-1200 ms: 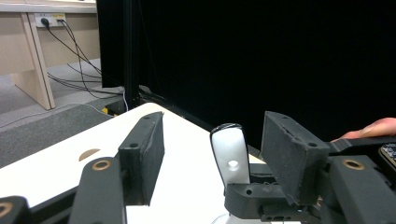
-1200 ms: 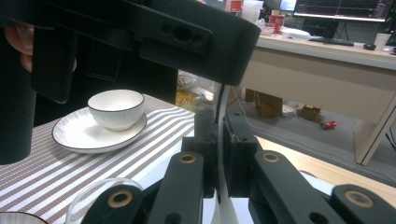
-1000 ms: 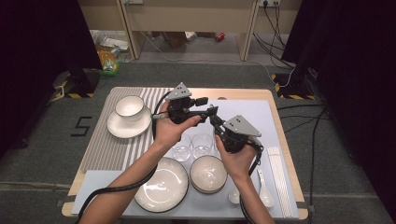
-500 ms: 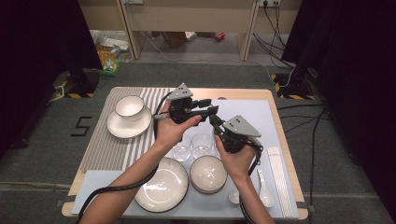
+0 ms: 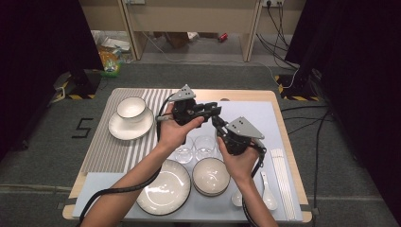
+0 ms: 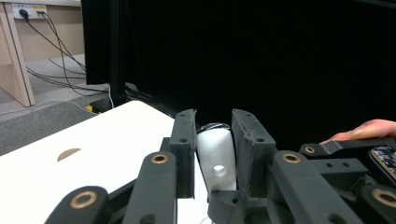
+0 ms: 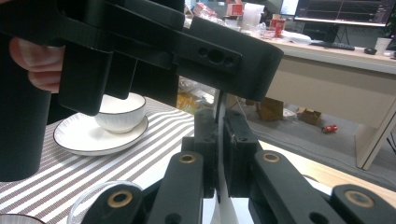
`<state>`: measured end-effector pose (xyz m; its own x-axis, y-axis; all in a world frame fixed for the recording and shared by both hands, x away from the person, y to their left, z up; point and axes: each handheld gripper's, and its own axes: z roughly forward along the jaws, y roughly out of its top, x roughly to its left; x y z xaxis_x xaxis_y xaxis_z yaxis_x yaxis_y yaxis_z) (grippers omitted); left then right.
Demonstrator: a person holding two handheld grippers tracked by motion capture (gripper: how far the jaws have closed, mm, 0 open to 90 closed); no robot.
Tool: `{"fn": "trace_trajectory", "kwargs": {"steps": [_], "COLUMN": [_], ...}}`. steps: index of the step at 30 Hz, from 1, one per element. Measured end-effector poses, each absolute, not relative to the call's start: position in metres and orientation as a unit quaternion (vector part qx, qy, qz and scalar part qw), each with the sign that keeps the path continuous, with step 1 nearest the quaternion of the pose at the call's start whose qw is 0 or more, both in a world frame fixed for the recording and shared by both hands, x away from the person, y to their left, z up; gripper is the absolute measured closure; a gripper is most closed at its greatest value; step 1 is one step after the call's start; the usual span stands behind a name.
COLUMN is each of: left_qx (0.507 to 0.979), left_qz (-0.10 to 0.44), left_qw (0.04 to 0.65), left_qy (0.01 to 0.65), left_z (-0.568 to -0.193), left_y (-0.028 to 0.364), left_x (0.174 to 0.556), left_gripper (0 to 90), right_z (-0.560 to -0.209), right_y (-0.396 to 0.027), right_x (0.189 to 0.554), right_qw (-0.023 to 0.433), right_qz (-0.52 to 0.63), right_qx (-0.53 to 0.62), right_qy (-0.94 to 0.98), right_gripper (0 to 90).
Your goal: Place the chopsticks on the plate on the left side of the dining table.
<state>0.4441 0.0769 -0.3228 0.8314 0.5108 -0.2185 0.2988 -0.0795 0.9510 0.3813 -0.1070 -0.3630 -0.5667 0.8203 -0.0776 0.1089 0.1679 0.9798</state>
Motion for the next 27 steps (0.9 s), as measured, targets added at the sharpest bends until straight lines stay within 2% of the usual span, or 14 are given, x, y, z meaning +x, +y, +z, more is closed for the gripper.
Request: {"fn": "trace_trajectory", "kwargs": {"steps": [8, 20, 27], "left_qx": [0.728, 0.72, 0.715], "left_qz": [0.093, 0.114, 0.126], "left_qw": [0.622, 0.624, 0.624], "left_qy": [0.274, 0.28, 0.288], "left_z": [-0.32, -0.318, -0.313], "left_y": [0.075, 0.082, 0.091], "left_x": [0.44, 0.443, 0.443], "left_gripper": [72.7, 72.7, 72.7], "right_z": [-0.362, -0.36, -0.36], "right_y": [-0.108, -0.113, -0.114], "right_x": [0.381, 0.381, 0.378], "right_qw": [0.323, 0.311, 0.294], "right_qz": [0.556, 0.553, 0.546], "right_qx": [0.335, 0.344, 0.352], "right_qy": [0.688, 0.692, 0.701], "right_gripper": [84.0, 61.4, 57.2]}}
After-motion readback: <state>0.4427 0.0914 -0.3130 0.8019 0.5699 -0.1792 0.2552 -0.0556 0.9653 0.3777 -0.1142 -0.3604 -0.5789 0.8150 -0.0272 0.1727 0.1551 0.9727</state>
